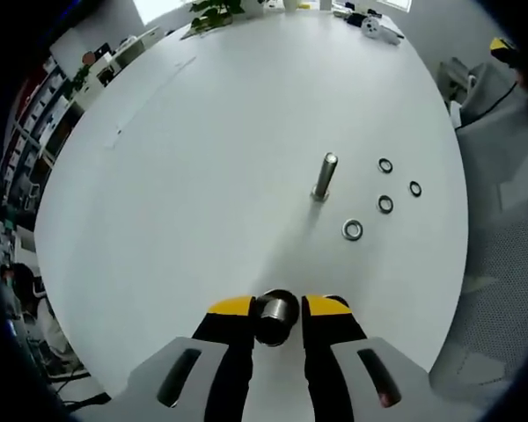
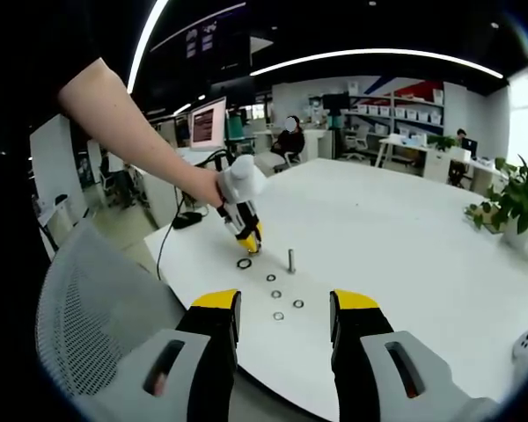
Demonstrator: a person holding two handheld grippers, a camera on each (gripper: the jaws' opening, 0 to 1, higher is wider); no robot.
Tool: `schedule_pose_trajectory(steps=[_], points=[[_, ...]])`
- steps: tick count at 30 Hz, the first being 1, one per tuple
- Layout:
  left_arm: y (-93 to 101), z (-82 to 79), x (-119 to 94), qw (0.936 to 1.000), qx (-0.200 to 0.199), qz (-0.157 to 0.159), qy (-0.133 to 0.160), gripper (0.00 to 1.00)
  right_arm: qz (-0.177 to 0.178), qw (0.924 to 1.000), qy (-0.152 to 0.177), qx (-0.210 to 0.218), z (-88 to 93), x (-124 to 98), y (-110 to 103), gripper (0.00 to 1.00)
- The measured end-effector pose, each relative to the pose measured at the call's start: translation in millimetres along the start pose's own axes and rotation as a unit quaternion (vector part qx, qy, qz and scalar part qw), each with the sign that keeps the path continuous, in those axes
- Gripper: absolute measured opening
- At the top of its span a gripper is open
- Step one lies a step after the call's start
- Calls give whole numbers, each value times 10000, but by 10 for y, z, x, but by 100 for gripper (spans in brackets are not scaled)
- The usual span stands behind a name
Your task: Place the washer onto the threaded stud by aligning its center hole with the stud, sliding it down to the base, and recovering from edge contact or off-axis alignment until the washer reaches the visible bottom stop.
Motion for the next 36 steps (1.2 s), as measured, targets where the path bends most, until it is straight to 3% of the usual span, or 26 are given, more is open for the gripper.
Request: schedule_pose_trajectory(steps=[10, 17, 22, 26, 32, 36], points=[[6, -6, 47, 9999, 137, -34, -56, 19, 7, 10000, -23, -7, 6, 4, 5, 43], [-13, -19, -71, 9996, 71, -235, 149, 23, -5, 10000, -28, -12, 4, 6, -1, 43], [0, 13, -249, 9980, -133, -467, 406, 28, -30, 10000, -20, -32, -2, 7, -10, 43], [46, 92, -340, 9941, -653, -549, 666, 29, -60, 10000, -12, -33, -2, 12, -16, 43], [176, 246, -351, 9933, -767, -614, 603, 30, -89, 9999, -26, -54, -1, 15, -24, 43], [253, 378, -293, 9904, -1171, -556, 481, 30, -105, 9999, -34, -68, 0, 18, -28, 43]])
Point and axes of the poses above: the point that each gripper's makers call its tool centre point, and the gripper's own axes: x roughly forward along the fingers, y roughly to its right, z roughly out of its underside, the point moved 7 cm from there along -x, roughly backward along the fingers, and after that the axes turned 1 degree about -y, right-handed, at the moved point
